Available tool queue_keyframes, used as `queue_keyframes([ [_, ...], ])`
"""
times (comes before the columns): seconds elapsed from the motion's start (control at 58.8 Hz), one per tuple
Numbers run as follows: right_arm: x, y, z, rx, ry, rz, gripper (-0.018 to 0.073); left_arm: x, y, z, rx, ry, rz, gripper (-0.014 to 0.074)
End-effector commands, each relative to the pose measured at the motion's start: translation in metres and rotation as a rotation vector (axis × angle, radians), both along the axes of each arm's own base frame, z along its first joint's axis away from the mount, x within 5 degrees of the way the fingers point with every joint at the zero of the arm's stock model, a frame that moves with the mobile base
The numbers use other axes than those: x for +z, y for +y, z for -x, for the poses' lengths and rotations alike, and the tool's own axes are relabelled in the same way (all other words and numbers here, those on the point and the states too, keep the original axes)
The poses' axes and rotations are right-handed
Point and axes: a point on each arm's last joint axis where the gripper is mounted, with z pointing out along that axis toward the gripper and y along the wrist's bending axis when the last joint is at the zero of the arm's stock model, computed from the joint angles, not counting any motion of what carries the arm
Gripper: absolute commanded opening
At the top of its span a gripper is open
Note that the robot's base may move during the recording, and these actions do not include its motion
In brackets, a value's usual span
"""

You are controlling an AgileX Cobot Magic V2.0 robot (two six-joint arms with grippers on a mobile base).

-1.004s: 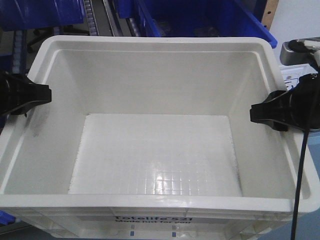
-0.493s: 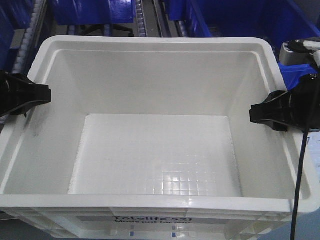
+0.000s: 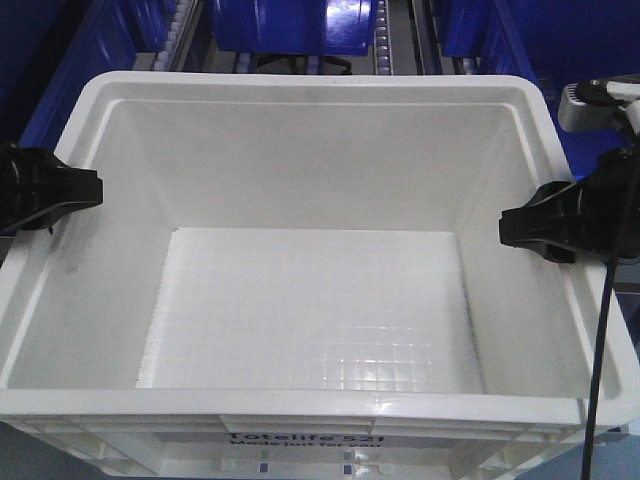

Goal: Move bin from left to right shelf
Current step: 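Carry the gripped tote toward the other blue-bin shelf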

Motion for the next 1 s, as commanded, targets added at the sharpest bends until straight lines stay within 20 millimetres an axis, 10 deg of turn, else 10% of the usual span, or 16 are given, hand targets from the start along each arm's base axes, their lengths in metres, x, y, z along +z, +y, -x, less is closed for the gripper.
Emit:
queue_keyframes([
  [0.0,0.0239,-0.0005,-0.0017,-0.017,-0.151,-0.048,-0.0004,0.0297,-0.0024,0.0043,0.001,-0.169,0.076,-0.0006],
  [0.987,0.0239,-0.0005,-0.0017,-0.017,-0.151,-0.048,-0.0004,0.0297,-0.0024,0.0043,0.001,-0.169,0.076,-0.0006],
])
